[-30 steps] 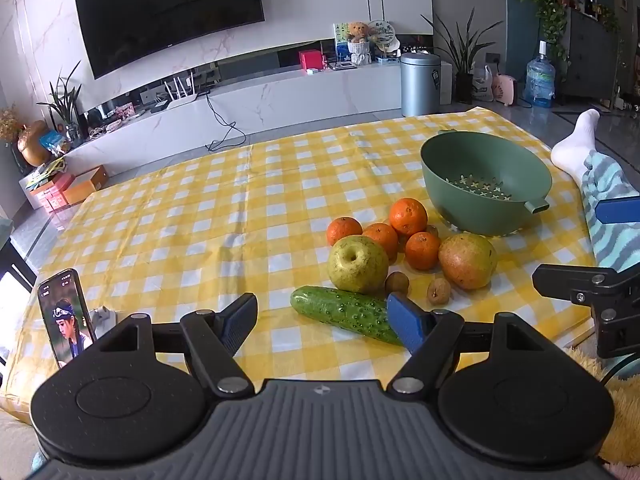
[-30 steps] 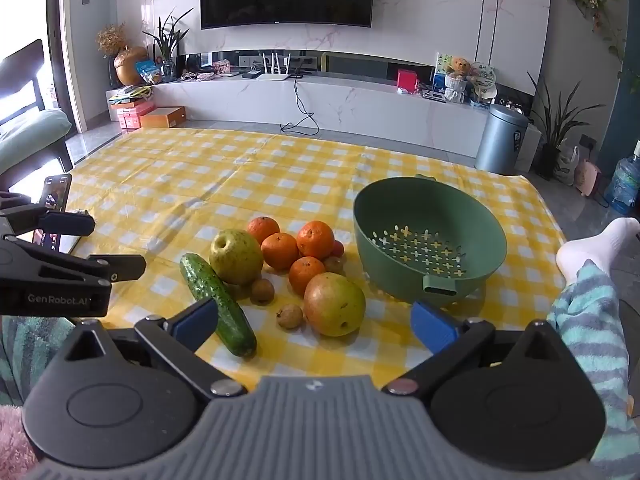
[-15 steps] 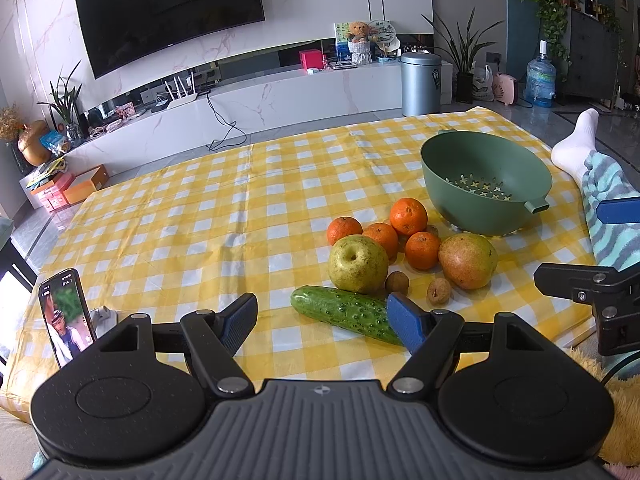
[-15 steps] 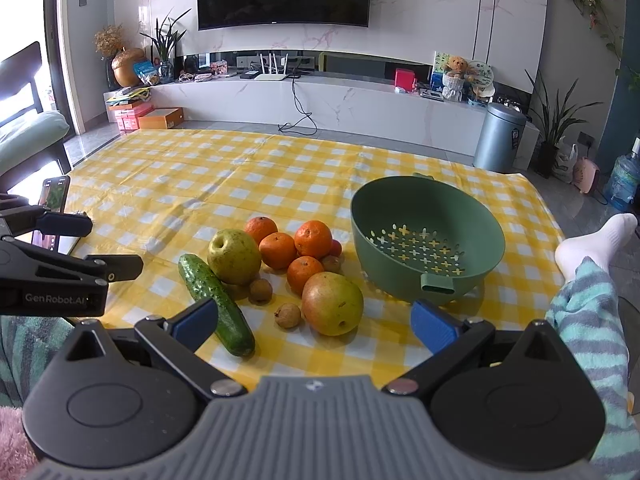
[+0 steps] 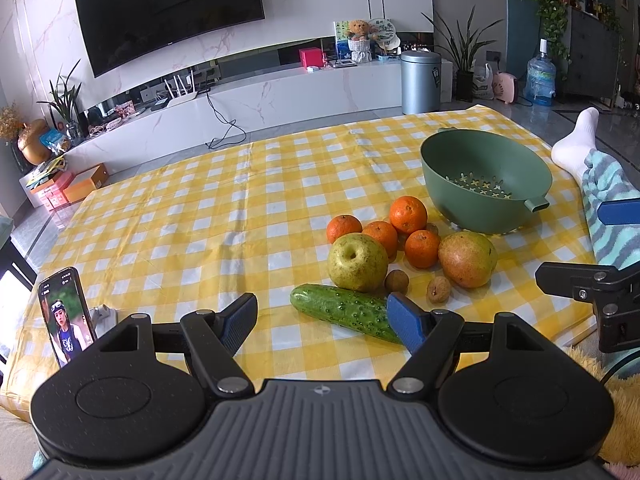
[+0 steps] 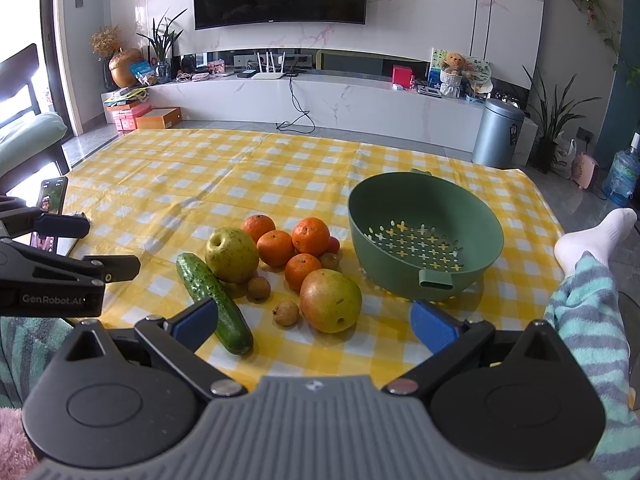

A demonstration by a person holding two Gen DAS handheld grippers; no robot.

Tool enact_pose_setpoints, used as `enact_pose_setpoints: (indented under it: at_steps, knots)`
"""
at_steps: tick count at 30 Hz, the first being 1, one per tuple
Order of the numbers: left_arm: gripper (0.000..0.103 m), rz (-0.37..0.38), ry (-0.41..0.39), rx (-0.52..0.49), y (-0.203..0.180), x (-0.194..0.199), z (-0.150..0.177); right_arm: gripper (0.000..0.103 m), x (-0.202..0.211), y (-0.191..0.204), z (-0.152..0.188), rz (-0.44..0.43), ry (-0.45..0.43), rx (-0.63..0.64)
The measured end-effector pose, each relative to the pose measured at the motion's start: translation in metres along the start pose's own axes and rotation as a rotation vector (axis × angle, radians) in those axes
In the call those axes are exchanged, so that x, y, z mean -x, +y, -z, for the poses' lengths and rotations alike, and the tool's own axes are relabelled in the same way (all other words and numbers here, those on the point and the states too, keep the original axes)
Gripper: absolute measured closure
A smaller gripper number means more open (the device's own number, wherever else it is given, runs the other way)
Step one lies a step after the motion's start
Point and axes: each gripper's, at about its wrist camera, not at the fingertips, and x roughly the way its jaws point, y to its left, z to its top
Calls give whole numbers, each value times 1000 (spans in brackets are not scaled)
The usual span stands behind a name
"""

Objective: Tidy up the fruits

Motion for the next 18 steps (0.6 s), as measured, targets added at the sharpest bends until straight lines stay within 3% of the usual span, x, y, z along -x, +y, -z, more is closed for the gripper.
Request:
enact_pose_setpoints:
  at_steps: [13, 18]
  knots:
    - [16, 5, 4, 3, -1, 1, 1, 4, 0, -1, 0, -3, 1, -2]
    - [19, 89, 46, 51, 8, -10, 5, 4, -7, -6, 3, -5, -2, -20]
